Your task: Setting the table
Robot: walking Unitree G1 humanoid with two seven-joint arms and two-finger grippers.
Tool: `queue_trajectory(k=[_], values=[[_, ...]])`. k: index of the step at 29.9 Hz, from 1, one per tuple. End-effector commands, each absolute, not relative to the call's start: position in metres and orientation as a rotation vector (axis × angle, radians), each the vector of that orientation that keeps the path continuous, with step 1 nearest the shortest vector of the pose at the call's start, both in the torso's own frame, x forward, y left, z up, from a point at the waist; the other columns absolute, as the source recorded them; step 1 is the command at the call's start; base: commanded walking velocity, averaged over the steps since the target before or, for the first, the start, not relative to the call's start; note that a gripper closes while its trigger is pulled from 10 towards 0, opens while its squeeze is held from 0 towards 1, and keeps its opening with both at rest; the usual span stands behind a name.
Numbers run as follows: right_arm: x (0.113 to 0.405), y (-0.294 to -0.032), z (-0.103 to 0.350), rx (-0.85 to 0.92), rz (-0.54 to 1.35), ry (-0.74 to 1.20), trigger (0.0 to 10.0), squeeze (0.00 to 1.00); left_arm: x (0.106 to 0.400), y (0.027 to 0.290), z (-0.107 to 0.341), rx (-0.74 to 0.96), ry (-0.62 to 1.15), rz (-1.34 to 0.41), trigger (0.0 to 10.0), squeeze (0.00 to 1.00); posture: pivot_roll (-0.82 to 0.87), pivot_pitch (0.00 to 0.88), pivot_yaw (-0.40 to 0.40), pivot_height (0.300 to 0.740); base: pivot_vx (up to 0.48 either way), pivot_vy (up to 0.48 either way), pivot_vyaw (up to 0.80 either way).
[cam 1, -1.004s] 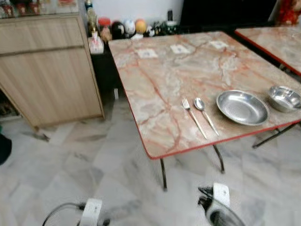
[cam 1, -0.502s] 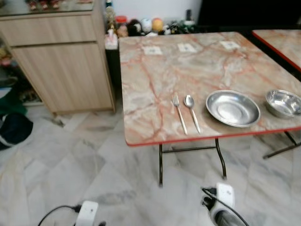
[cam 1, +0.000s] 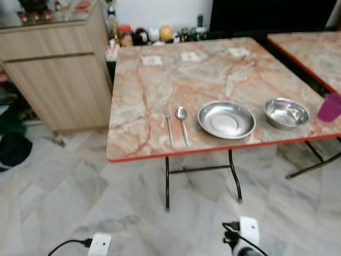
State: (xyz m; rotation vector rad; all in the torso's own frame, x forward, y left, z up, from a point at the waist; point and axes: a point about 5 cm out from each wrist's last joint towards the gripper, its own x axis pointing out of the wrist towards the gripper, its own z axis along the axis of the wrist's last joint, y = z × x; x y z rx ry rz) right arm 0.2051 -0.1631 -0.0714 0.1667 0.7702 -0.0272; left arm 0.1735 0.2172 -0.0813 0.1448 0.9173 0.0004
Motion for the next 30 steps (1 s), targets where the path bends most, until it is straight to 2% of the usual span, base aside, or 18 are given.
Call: queue_trajectory(k=[1,7,17,21,26,30], values=[[0.207,-0.168,-0.068,0.17,-0.053,0.717,10.0,0.0,0.172,0.219,-0.082,0.144,0.916,0.016,10.0,0.0,-0.01,0.016,-0.013,0.732,0.0,0.0,0.0],[0.213,-0.178,-0.051,0.094,-0.044,0.482,10.0,0.0,0.173,0.218,-0.081,0.158,0.901,-0.003,10.0,0.0,-0.02,0.002,0.02,0.732,0.0,0.0,0.0],[0.224,-0.195,-0.006,-0.021,-0.06,0.148,10.0,0.0,0.171,0.22,-0.081,0.174,0.895,-0.006,10.0,0.0,0.0,0.0,0.002,0.732,0.0,0.0,0.0],[0.228,-0.196,0.008,-0.003,-0.102,0.076,10.0,0.0,0.169,0.221,-0.081,0.173,0.893,0.0,10.0,0.0,-0.01,0.0,0.01,0.732,0.0,0.0,0.0],[0.233,-0.187,0.031,-0.043,-0.061,-0.008,10.0,0.0,0.166,0.222,-0.082,0.161,0.89,0.012,10.0,0.0,-0.04,0.0,0.019,0.732,0.0,0.0,0.0],[0.242,-0.193,0.048,-0.051,-0.093,-0.064,10.0,0.0,0.166,0.222,-0.082,0.143,0.887,0.025,10.0,0.0,-0.06,0.0,0.025,0.732,0.0,0.0,0.0]])
